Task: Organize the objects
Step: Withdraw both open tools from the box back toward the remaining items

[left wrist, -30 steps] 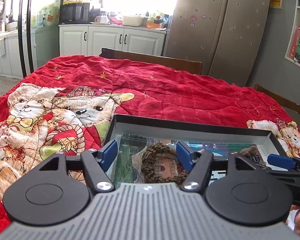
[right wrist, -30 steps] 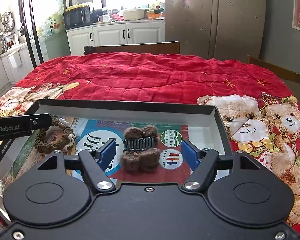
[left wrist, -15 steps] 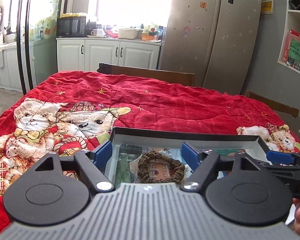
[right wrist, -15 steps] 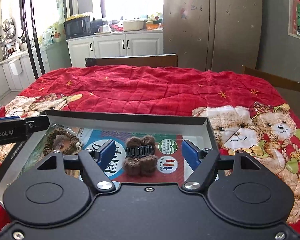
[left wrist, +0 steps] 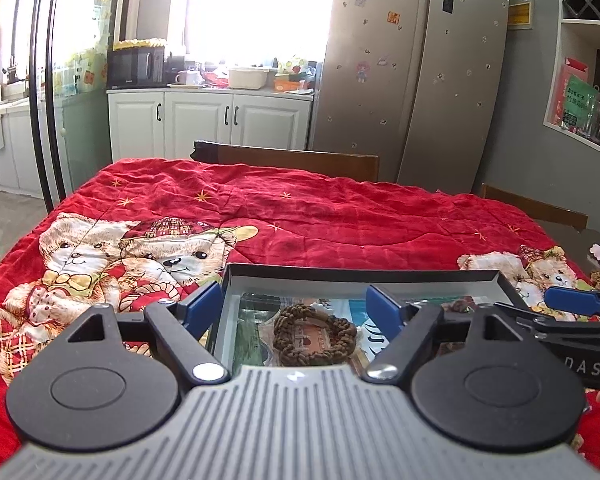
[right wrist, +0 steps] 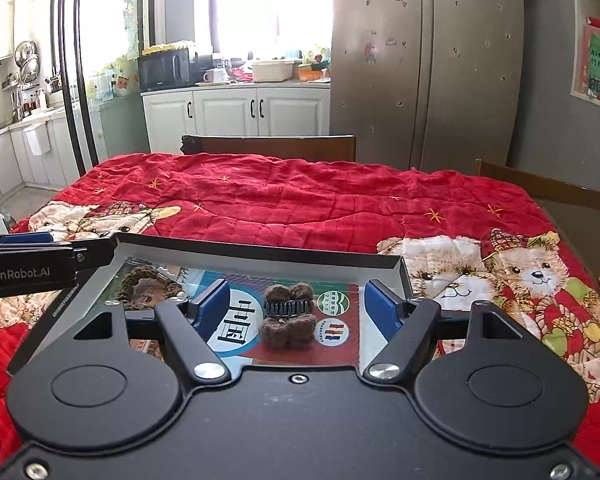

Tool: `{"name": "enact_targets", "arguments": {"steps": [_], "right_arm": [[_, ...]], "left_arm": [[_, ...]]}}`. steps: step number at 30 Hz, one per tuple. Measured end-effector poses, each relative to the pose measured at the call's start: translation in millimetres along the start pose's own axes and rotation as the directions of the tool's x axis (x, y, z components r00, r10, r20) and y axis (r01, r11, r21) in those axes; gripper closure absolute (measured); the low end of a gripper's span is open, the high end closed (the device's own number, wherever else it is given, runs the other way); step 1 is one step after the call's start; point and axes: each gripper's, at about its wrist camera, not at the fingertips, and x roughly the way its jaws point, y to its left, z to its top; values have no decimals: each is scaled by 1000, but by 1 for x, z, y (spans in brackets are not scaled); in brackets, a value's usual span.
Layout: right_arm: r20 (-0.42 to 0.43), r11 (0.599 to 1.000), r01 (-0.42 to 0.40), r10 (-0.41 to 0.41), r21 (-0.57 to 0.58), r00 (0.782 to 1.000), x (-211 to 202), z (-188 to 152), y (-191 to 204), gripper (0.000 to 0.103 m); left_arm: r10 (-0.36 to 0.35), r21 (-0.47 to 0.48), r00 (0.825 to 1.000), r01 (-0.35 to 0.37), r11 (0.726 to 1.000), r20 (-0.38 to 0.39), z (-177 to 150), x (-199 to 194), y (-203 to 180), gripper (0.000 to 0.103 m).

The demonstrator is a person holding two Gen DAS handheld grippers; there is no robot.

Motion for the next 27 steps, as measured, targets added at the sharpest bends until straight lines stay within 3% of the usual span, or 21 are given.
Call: {"name": "enact_targets", "arguments": {"steps": [27], "right_arm": [[24, 999, -14, 15, -45, 1000, -90, -35, 10, 27]], "left_arm": [[-100, 167, 995, 95, 981, 24, -13, -81, -22, 10]]}}
